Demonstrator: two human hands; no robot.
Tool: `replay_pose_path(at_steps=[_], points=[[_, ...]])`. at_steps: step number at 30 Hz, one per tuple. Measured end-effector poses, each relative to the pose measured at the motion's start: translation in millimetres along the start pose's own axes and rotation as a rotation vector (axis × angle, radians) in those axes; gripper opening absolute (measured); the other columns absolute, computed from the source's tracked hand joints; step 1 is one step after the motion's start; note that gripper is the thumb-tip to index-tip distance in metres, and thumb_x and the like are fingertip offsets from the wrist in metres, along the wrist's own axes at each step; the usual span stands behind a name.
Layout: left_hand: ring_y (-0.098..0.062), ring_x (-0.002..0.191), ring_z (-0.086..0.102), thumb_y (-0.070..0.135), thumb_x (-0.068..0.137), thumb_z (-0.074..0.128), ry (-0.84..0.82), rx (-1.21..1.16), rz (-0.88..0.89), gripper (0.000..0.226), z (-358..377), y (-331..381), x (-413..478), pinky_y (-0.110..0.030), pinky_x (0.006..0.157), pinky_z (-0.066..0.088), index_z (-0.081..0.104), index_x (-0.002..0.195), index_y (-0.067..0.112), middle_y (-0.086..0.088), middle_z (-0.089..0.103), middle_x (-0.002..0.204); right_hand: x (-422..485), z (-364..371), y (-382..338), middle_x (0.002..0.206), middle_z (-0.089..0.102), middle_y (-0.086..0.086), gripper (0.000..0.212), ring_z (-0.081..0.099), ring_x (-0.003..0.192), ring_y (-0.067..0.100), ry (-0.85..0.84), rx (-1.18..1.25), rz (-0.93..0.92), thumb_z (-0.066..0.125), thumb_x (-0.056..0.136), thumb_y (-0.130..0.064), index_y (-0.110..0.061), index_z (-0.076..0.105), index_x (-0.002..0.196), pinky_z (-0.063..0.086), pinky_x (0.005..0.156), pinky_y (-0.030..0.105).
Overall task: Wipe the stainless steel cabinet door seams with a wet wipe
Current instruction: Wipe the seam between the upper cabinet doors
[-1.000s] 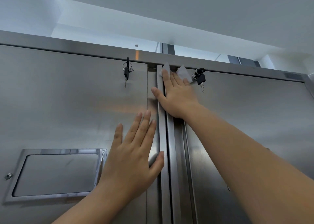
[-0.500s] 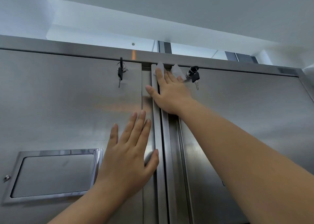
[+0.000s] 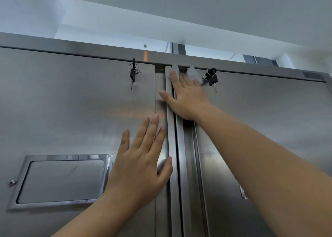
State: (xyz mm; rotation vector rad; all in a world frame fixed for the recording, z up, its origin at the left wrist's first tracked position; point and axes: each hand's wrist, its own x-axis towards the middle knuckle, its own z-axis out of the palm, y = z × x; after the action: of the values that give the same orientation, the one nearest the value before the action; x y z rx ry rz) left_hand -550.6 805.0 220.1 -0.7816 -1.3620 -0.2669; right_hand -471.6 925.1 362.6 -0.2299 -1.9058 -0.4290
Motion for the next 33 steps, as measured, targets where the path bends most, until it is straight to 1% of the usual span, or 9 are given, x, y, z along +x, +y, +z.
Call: replay_pose_path(at_steps=[4,11,15,20,23,26,29,31,33], points=[[-0.029,0.134,0.032,0.043,0.083,0.034,-0.003,-0.007,-0.004,0.063,-0.5,0.5,-0.3,-0.056,0.101,0.022,0.047,0.134,0.008,-0.011,0.034,0.146,1.1,-0.8,0.3,0.158,-0.001,0.005,0.07,-0.005,0.144,0.014,-0.002,0.012,-0.002,0.018,0.095,-0.057,-0.02,-0.007,0.149,-0.005,0.114,0.035],[-0.031,0.135,0.029,0.043,0.084,0.033,0.0,-0.031,0.0,0.064,-1.3,0.4,-0.4,-0.057,0.102,0.02,0.041,0.138,0.009,-0.012,0.031,0.147,-70.5,29.6,-4.9,0.158,0.0,0.005,0.07,-0.005,0.144,0.013,0.089,0.019,-0.094,0.02,0.094,-0.054,-0.02,-0.009,0.149,-0.011,0.111,0.028],[-0.031,0.135,0.028,0.043,0.086,0.032,-0.005,-0.02,0.005,0.063,-1.3,0.0,0.6,-0.056,0.102,0.018,0.042,0.138,0.009,-0.013,0.031,0.147,-46.7,14.8,4.8,0.158,0.004,0.006,0.069,-0.002,0.144,0.014,0.031,-0.032,-0.096,0.019,0.096,-0.053,-0.019,-0.007,0.149,-0.005,0.113,0.031],[-0.03,0.135,0.028,0.043,0.085,0.032,-0.015,-0.02,0.006,0.063,-1.7,-0.2,0.3,-0.056,0.103,0.017,0.043,0.137,0.01,-0.012,0.03,0.147,-4.9,7.2,-4.4,0.158,-0.001,0.007,0.064,-0.006,0.144,0.015,0.008,0.012,0.019,0.016,0.099,-0.048,-0.017,-0.009,0.149,-0.006,0.114,0.036],[-0.03,0.135,0.028,0.042,0.085,0.033,-0.001,-0.039,-0.006,0.065,-2.6,0.3,-0.2,-0.055,0.102,0.017,0.042,0.137,0.006,-0.013,0.031,0.147,-19.4,12.3,-4.4,0.158,0.0,0.007,0.063,-0.005,0.144,0.015,0.024,0.02,0.006,0.017,0.099,-0.047,-0.018,-0.008,0.149,-0.005,0.114,0.036],[-0.03,0.136,0.027,0.042,0.084,0.033,-0.002,-0.064,-0.039,0.067,-4.4,0.8,-0.3,-0.054,0.104,0.017,0.037,0.139,0.003,-0.014,0.03,0.147,-63.9,27.8,-6.0,0.158,0.002,0.005,0.062,-0.003,0.144,0.014,0.102,0.028,-0.048,0.018,0.098,-0.047,-0.02,-0.007,0.149,-0.007,0.113,0.032],[-0.03,0.137,0.022,0.042,0.083,0.031,-0.02,-0.082,-0.066,0.07,-5.4,1.1,-0.4,-0.052,0.107,0.015,0.03,0.141,0.002,-0.015,0.025,0.149,-97.8,40.8,-11.5,0.158,0.0,0.001,0.063,-0.006,0.144,0.012,0.132,0.034,-0.087,0.011,0.096,-0.051,-0.022,-0.009,0.147,-0.013,0.111,0.027],[-0.03,0.138,0.02,0.042,0.083,0.03,-0.03,-0.084,-0.062,0.071,-6.2,1.1,0.1,-0.05,0.107,0.013,0.028,0.141,0.001,-0.014,0.023,0.15,-95.7,38.8,-7.3,0.158,0.002,0.003,0.064,-0.003,0.144,0.013,0.126,0.014,-0.1,0.011,0.095,-0.052,-0.021,-0.007,0.148,-0.011,0.111,0.028],[-0.031,0.137,0.022,0.041,0.082,0.03,-0.034,-0.07,-0.045,0.071,-6.5,-0.3,-0.3,-0.05,0.106,0.014,0.03,0.141,0.0,-0.015,0.024,0.149,-78.3,32.5,-2.2,0.157,0.007,0.006,0.064,0.001,0.145,0.015,0.121,-0.011,-0.109,0.018,0.098,-0.049,-0.018,-0.005,0.149,-0.006,0.113,0.032]])
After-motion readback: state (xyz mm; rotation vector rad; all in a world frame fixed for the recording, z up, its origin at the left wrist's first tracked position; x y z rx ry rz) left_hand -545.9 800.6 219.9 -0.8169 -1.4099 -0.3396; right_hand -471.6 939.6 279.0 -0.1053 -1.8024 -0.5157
